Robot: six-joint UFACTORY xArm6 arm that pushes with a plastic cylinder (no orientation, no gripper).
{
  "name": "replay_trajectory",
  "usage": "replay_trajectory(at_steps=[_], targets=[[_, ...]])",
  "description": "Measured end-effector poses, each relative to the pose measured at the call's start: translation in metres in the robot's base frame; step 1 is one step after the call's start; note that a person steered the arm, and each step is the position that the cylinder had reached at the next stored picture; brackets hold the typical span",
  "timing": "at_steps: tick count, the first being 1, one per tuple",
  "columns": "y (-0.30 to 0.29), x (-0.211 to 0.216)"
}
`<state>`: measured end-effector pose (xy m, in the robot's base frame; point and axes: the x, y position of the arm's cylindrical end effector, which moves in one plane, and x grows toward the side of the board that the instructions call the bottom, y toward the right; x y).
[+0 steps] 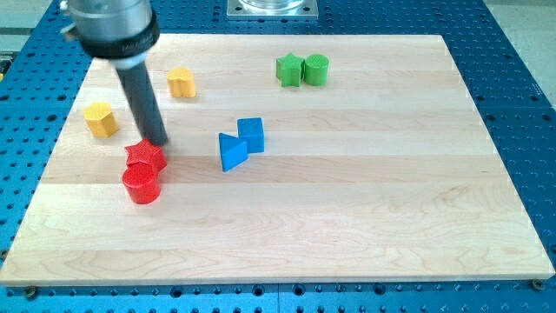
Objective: Move the red star into the red circle
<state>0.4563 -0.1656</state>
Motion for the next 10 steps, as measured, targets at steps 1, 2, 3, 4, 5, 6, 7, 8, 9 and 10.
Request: replay_trajectory(at_steps=[1, 2, 3, 4, 5, 6, 7, 8, 9, 10], targets=[[0.002, 0.065], [0.002, 0.070], [0.022, 0.068], [0.059, 0.067], [0.097, 0.094], [0.104, 0.144], [0.104, 0.162], [0.096, 0.163], [0.059, 0.162], [0.018, 0.162]])
